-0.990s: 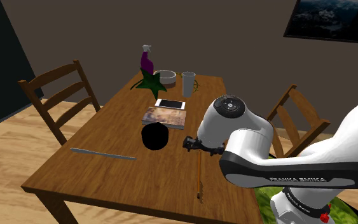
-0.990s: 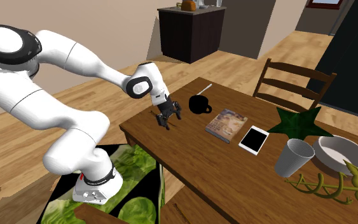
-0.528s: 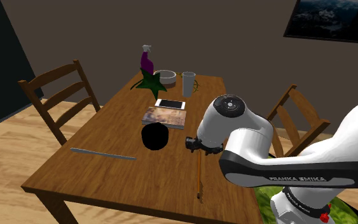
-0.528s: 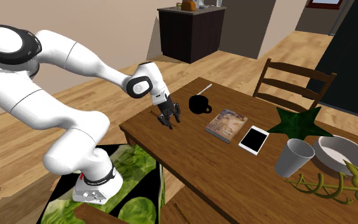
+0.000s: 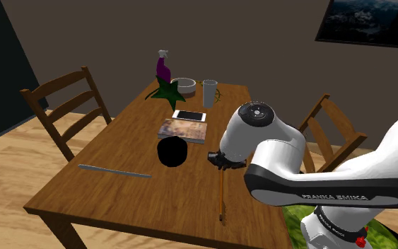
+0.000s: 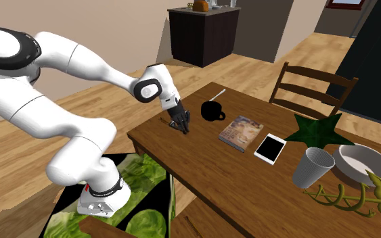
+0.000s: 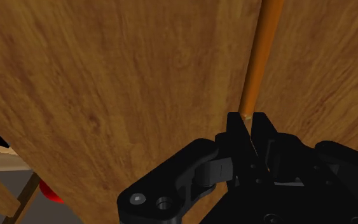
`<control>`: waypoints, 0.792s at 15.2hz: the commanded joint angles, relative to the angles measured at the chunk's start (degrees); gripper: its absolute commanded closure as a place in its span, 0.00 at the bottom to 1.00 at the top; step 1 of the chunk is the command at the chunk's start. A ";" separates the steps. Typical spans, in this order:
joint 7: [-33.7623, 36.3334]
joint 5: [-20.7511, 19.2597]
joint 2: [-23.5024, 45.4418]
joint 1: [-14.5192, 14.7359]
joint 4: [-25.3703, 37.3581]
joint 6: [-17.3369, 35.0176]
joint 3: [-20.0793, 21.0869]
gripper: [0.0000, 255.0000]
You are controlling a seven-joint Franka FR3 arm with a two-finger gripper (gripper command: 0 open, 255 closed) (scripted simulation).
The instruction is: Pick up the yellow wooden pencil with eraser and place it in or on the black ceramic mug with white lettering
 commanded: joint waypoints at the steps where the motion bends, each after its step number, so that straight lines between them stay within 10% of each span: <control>1: -0.56 -0.23 -1.08 0.95 0.53 -1.90 -1.70 1.00; 12: -3.24 -2.37 -6.09 3.78 4.68 -11.76 -9.54 1.00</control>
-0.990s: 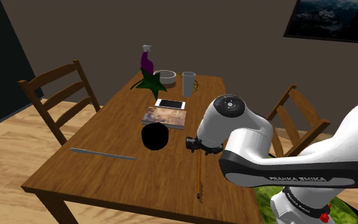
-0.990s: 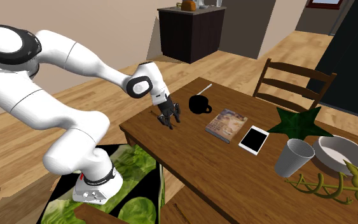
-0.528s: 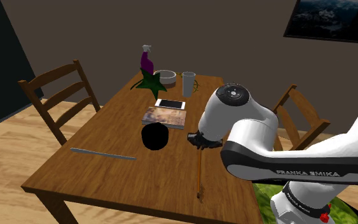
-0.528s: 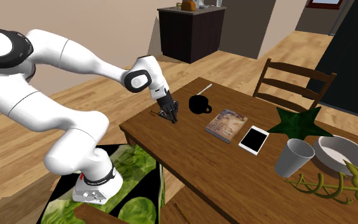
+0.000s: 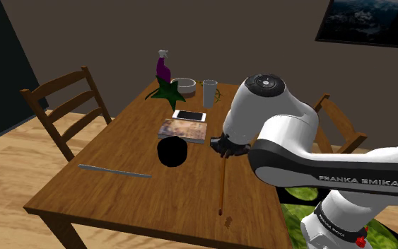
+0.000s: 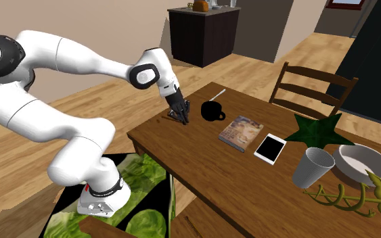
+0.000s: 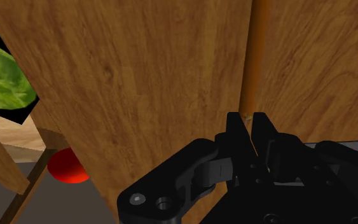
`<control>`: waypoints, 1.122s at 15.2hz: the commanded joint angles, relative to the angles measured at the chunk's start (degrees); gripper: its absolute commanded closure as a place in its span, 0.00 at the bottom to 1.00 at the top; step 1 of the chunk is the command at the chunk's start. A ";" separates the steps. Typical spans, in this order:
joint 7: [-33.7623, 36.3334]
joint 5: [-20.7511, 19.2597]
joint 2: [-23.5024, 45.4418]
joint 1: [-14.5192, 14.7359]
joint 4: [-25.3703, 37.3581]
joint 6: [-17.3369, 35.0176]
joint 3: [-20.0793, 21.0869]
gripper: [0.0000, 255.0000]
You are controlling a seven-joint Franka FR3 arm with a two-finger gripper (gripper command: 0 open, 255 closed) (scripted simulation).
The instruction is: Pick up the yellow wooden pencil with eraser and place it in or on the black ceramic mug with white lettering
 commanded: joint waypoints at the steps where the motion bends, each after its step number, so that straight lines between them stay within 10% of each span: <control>1: -0.41 -0.48 -0.65 0.17 1.00 -1.71 -1.18 1.00; 17: -3.32 -4.36 -3.87 0.24 9.77 -13.94 -9.07 1.00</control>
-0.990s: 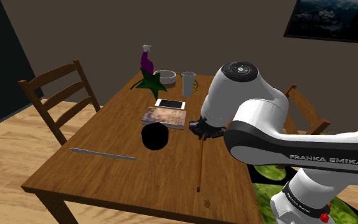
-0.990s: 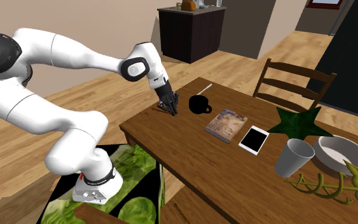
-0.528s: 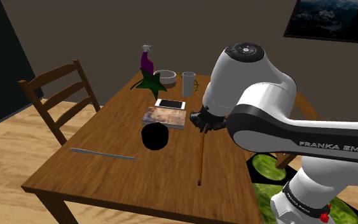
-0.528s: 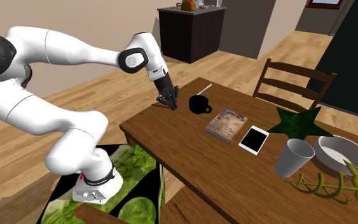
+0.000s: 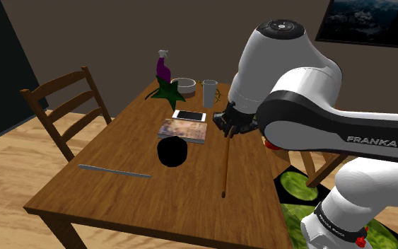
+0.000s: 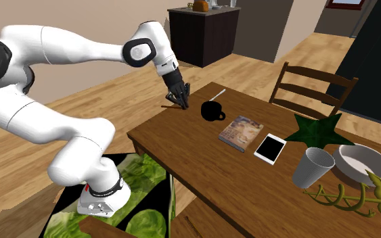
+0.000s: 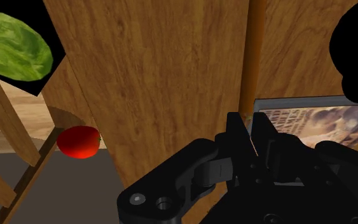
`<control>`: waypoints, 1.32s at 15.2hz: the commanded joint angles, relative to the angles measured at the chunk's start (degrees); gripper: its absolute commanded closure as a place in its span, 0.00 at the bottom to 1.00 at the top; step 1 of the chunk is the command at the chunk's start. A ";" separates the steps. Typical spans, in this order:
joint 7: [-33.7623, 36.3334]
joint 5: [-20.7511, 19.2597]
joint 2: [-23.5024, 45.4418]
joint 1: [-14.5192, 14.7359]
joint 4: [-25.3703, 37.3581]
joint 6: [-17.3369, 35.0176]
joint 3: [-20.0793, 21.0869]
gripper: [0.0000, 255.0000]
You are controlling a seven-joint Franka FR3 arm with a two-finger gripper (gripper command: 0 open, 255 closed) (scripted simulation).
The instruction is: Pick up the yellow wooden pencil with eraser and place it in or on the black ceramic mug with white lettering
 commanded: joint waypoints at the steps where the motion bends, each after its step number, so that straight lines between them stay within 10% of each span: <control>1: -0.15 -0.34 -0.04 -0.14 1.01 -1.05 -0.48 1.00; 11: 2.57 -8.94 20.75 -22.12 18.78 5.85 13.61 1.00; 17: 7.76 -18.93 33.16 -45.68 32.67 5.63 35.32 1.00; 20: 7.95 -18.41 32.66 -47.06 30.94 7.75 36.95 1.00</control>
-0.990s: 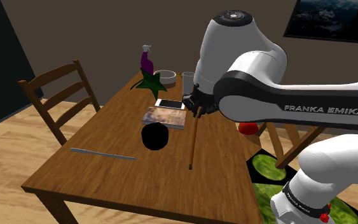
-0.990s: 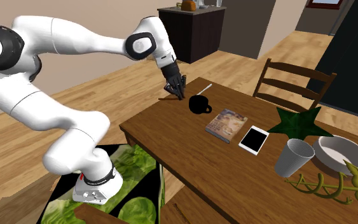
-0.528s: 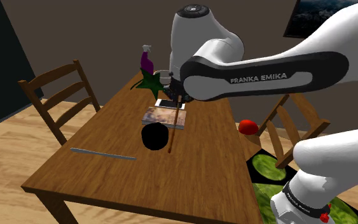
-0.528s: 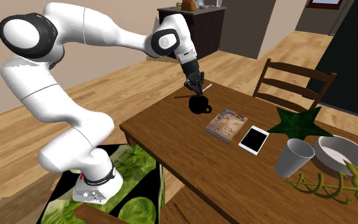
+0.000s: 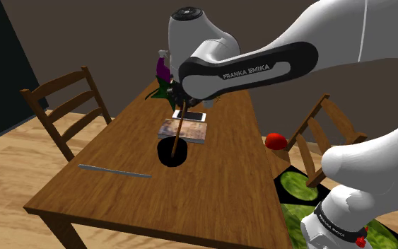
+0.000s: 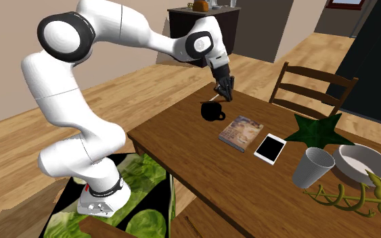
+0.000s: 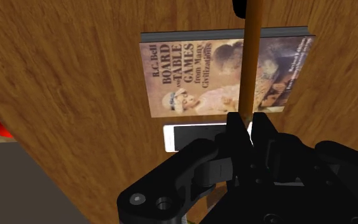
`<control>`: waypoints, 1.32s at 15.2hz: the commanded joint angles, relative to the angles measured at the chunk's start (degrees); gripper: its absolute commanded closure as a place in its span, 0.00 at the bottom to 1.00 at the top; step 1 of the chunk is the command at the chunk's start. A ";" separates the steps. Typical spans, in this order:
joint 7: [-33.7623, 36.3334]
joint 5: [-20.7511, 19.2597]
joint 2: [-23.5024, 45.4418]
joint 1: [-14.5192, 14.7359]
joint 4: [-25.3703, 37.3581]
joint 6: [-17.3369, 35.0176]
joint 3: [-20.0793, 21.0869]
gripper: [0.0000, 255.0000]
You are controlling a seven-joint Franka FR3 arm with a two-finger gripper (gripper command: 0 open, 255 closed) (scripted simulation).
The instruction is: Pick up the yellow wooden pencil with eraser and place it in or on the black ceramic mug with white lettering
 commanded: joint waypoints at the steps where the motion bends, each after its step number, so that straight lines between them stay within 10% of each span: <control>1: 0.37 -0.07 0.05 -1.38 -0.81 1.32 1.61 1.00; 12: 1.83 0.96 -1.23 -8.77 -6.25 9.32 10.29 1.00; 20: 1.81 0.99 -1.25 -8.77 -6.24 9.31 10.28 1.00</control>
